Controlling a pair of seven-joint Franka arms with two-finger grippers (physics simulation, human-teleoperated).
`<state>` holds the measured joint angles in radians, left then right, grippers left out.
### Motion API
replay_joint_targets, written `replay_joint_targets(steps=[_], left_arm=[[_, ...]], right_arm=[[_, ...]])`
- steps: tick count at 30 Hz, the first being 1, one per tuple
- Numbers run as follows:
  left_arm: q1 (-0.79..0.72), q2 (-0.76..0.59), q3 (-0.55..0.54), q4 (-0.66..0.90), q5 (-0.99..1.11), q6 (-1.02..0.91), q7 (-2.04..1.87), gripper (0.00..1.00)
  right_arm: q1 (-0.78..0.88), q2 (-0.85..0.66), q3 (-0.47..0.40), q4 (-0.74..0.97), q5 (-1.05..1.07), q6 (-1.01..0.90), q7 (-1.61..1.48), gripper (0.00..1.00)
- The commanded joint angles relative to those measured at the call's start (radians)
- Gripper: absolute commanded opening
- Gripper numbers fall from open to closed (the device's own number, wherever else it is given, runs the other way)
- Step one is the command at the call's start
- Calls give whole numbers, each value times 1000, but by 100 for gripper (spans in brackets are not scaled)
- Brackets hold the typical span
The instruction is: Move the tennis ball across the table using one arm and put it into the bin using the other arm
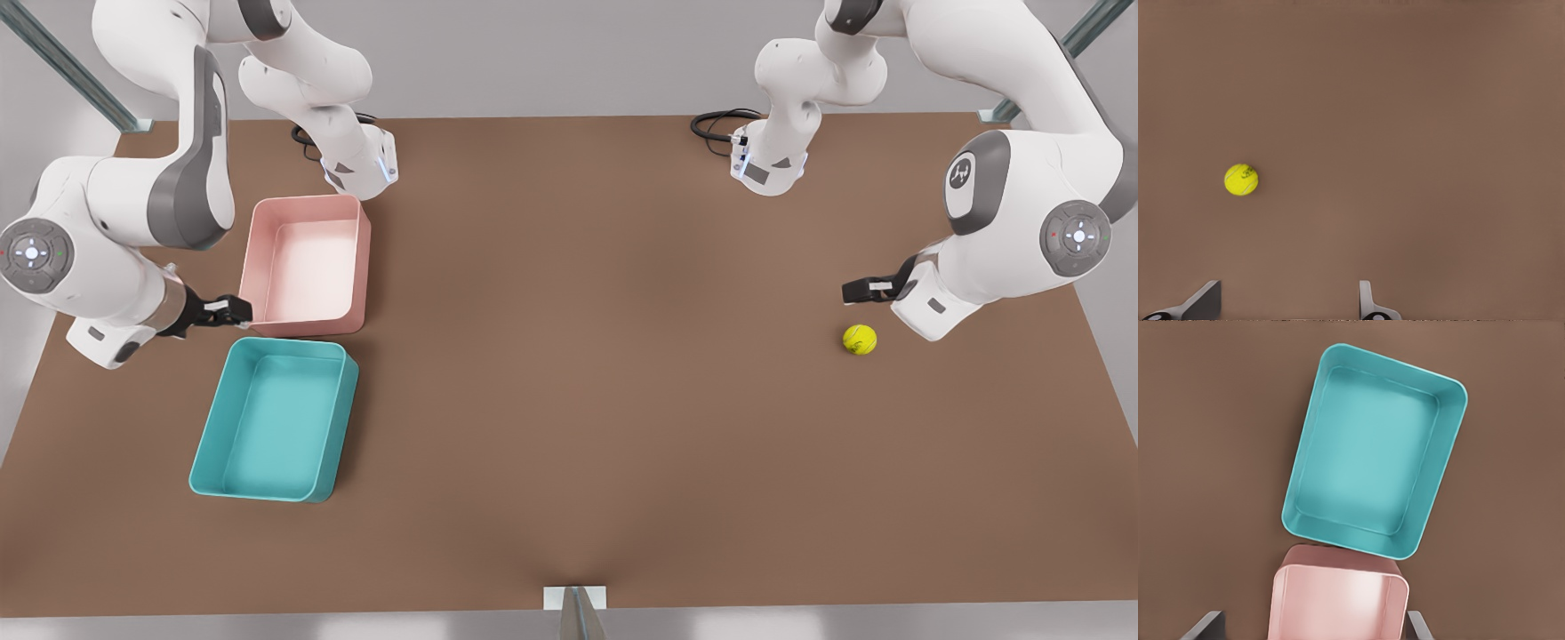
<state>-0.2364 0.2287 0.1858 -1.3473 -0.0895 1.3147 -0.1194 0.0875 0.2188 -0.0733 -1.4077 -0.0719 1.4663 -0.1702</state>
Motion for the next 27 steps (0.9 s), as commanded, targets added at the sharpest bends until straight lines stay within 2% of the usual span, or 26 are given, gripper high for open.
replay_joint_targets(steps=[1,2,3,4,5,7,8,10,15,17,18,20,21,24,27], left_arm=[[0,-2,0,0,0,8,-11,100],[0,0,0,0,0,6,-11,100],[0,0,3,-1,2,9,-6,77],[0,1,17,-25,8,12,99,27],[2,-2,41,-78,10,66,236,21],[9,-26,116,-281,4,391,656,21],[22,-22,118,-348,-13,468,672,21],[32,-19,152,-498,43,600,1276,21],[45,6,159,-546,82,707,1766,21],[112,23,165,-635,74,770,2127,24],[117,32,165,-650,74,776,2242,22],[147,64,164,-707,73,871,2402,22],[172,84,165,-773,76,989,2403,21],[212,99,164,-805,83,1135,2408,21],[217,126,164,-816,139,1132,2480,21]], right_arm=[[0,-3,0,0,-5,19,61,100],[0,-3,0,0,-2,17,60,100],[-2,-1,0,0,0,16,58,100],[-2,-1,-2,-7,3,16,49,100],[-2,-1,-2,-10,1,16,47,100],[0,-3,-3,-14,3,11,46,100],[0,-3,-3,-16,3,-3,46,100],[0,-6,-5,-16,4,-4,49,100],[-2,14,-8,-7,52,-43,49,100],[-14,14,-10,10,80,-44,49,100],[-37,10,-11,15,78,-44,44,100],[-41,24,-11,12,73,-46,46,100],[-57,45,-11,13,76,-41,44,100],[-55,86,-10,32,83,-29,51,100],[-57,88,-10,30,83,-29,51,100]])
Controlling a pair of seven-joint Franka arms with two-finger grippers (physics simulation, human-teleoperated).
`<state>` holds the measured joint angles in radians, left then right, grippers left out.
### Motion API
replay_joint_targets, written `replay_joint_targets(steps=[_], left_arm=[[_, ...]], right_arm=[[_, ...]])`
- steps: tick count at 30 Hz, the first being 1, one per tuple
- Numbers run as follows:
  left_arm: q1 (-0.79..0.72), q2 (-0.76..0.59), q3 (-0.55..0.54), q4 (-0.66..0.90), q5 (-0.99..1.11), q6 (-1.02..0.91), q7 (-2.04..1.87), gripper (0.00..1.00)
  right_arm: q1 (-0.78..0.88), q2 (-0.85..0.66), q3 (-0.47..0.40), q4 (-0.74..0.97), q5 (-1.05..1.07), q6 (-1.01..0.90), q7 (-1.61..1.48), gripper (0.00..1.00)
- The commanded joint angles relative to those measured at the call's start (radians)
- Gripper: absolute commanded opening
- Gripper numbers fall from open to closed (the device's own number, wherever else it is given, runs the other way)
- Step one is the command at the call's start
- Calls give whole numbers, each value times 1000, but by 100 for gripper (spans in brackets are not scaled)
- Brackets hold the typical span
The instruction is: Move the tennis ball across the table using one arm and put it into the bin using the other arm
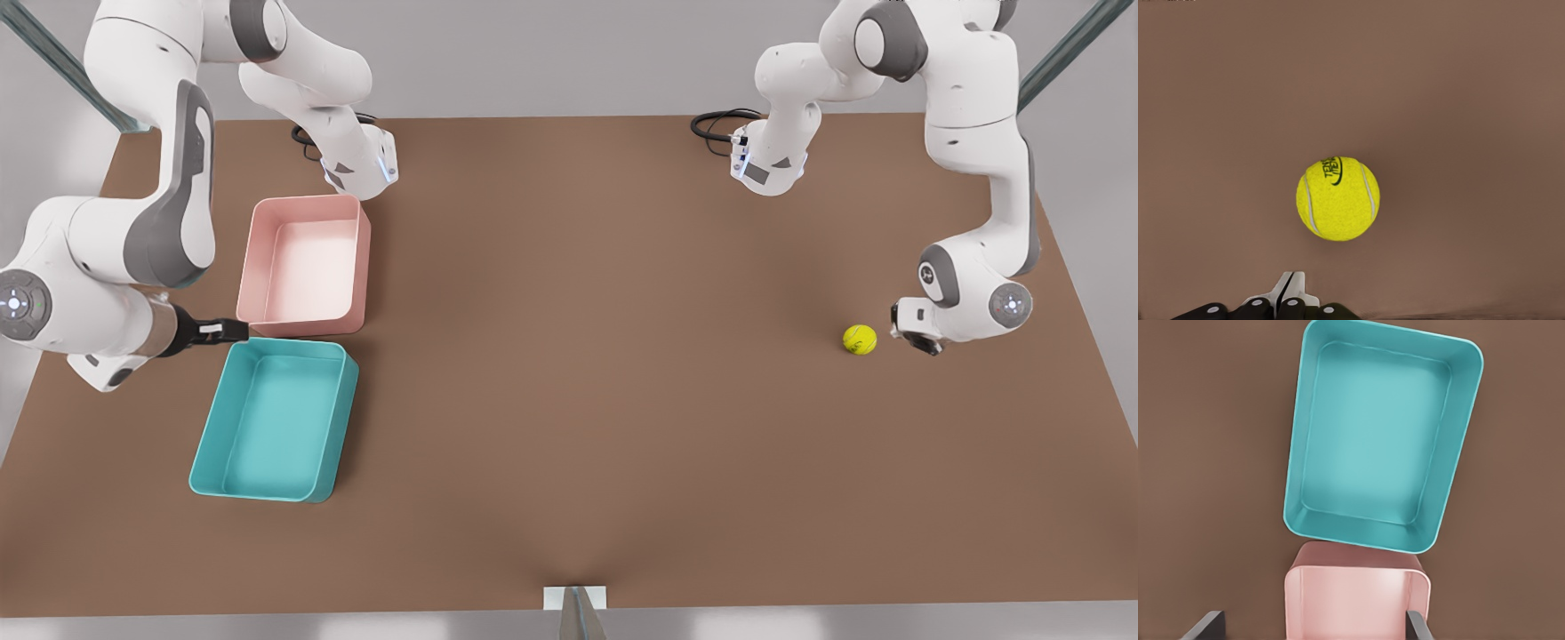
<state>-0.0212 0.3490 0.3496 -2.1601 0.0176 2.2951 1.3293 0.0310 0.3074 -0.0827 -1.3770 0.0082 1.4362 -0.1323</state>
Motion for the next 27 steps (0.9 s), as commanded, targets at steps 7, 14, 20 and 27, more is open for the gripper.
replay_joint_targets(steps=[7,14,20,27], left_arm=[[1,8,0,-33,27,84,935,21],[18,62,0,-56,25,193,808,21],[12,82,0,-72,21,196,725,21],[-82,70,-181,-73,21,184,96,21]], right_arm=[[4,9,1,0,-1,7,20,100],[4,13,1,-2,1,7,20,100],[6,-2,1,-17,-11,6,22,100],[-2,-83,-2,-76,-14,-8,17,100]])
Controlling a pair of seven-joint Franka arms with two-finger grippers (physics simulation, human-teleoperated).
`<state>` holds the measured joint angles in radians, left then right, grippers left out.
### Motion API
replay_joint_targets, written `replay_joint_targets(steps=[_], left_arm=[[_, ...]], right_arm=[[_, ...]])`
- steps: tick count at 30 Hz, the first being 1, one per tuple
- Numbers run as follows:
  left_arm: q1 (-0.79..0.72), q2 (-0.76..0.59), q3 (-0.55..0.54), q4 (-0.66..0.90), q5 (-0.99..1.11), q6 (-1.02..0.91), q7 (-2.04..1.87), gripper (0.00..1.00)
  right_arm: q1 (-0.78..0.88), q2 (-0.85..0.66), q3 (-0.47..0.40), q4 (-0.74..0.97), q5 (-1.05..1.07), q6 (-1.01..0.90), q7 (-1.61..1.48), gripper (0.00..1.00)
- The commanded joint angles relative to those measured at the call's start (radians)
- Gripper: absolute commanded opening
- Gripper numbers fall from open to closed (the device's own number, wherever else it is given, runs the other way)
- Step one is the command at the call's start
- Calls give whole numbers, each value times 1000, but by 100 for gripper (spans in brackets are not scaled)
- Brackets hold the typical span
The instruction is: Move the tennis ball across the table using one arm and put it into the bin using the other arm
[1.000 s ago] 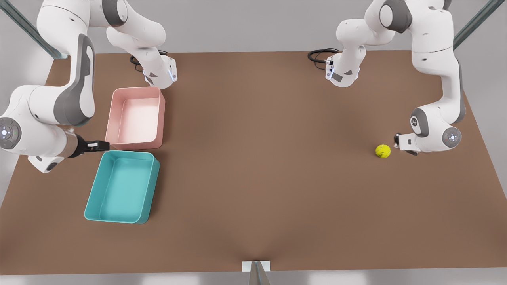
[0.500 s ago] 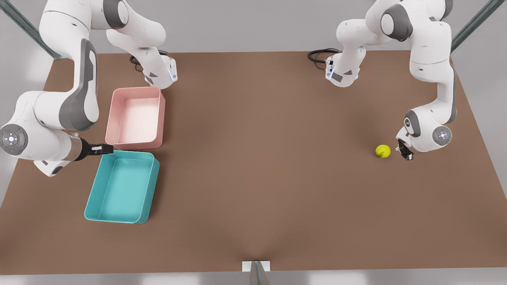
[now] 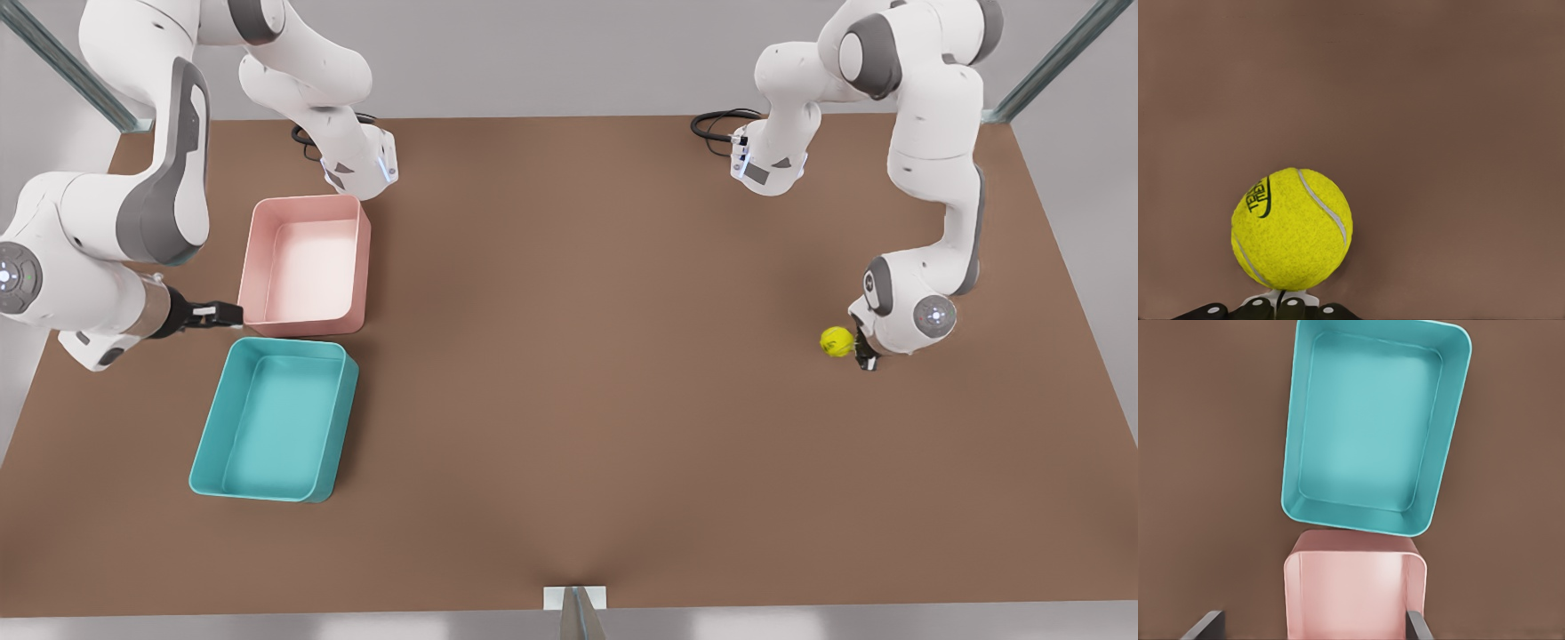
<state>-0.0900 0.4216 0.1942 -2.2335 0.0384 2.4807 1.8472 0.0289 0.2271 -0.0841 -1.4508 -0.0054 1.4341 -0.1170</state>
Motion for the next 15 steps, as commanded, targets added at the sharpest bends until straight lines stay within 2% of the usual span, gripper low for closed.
replay_joint_targets(steps=[1,2,3,5,7,9,10,11,12,13,14,15], left_arm=[[-19,-7,-183,3,2,-2,-761,21],[-25,-18,-255,8,5,-2,-992,21],[-27,-27,-282,43,5,-49,-1111,21],[-14,-30,-269,129,-64,-180,-1157,21],[4,-30,-187,207,-276,-298,-1180,21],[-1,-41,-171,215,-183,-309,-1183,24],[-23,-86,-171,251,70,-431,-1374,33],[-36,-106,-99,372,166,-647,-1518,100],[-97,-106,61,543,-202,-908,-1976,100],[-192,-150,142,607,-188,-1075,-1895,100],[-188,-150,126,698,-160,-1160,-1915,100],[-186,-146,120,735,-143,-1154,-1905,100]], right_arm=[[0,-2,0,-2,-1,-6,2,100],[0,0,0,-2,-1,-6,0,100],[-1,-2,0,-7,1,-6,-1,100],[-7,5,0,-8,2,-3,-7,100],[-6,12,0,-5,8,3,-7,100],[48,70,12,15,19,45,16,100],[107,97,12,18,67,80,110,100],[193,124,12,30,80,107,229,100],[275,149,12,33,100,158,339,100],[347,187,12,35,107,219,437,100],[424,241,11,21,111,307,536,100],[456,268,10,-13,110,385,556,100]])
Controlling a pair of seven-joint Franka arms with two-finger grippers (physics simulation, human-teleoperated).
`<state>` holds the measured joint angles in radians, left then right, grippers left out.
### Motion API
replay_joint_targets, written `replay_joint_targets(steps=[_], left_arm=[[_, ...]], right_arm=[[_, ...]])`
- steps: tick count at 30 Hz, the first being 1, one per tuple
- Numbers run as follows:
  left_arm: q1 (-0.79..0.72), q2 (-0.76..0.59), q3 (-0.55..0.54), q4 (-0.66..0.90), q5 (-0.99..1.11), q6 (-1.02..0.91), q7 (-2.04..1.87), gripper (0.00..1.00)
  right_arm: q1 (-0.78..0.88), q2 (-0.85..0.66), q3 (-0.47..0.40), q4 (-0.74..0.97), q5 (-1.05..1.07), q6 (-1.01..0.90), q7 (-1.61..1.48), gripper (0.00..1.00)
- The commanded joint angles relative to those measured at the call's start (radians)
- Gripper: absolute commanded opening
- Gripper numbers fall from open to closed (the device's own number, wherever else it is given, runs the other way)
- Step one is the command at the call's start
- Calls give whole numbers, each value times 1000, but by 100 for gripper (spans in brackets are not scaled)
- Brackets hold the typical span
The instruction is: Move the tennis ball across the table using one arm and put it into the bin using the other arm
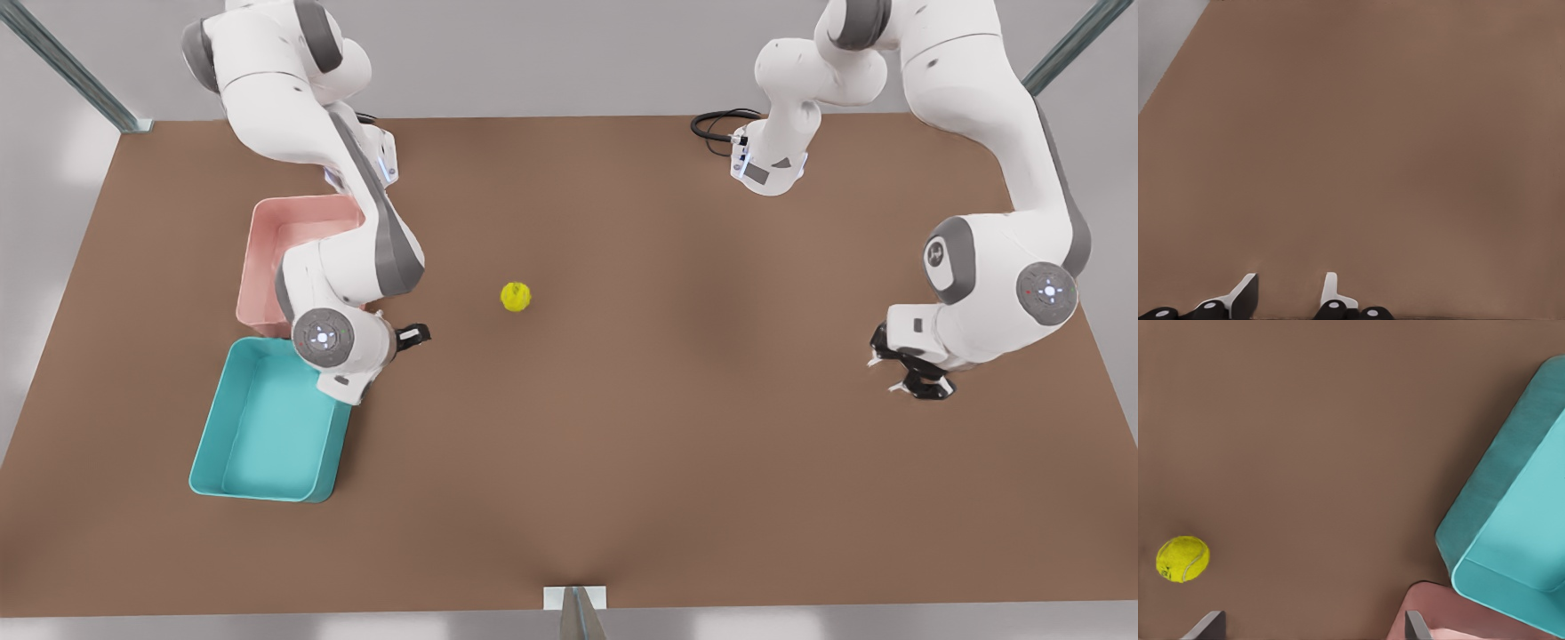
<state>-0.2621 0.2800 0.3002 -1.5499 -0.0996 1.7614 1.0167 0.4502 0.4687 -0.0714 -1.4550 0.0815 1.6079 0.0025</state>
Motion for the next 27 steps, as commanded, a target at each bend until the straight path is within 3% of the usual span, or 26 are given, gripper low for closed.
replay_joint_targets(steps=[1,3,6,16,27], left_arm=[[-12,-4,16,50,0,-402,-1073,100],[4,13,17,51,8,-388,-1074,100],[-8,11,-29,47,-92,-399,-1072,100],[0,30,-55,53,-74,-359,-1072,100],[0,30,-72,48,-48,-364,-1072,100]], right_arm=[[42,24,-1,-45,21,257,436,100],[42,10,-1,-185,21,460,435,100],[21,-18,-4,-332,11,615,355,100],[-68,-193,-11,-574,-63,621,182,100],[-88,-237,-11,-712,-215,696,185,100]])
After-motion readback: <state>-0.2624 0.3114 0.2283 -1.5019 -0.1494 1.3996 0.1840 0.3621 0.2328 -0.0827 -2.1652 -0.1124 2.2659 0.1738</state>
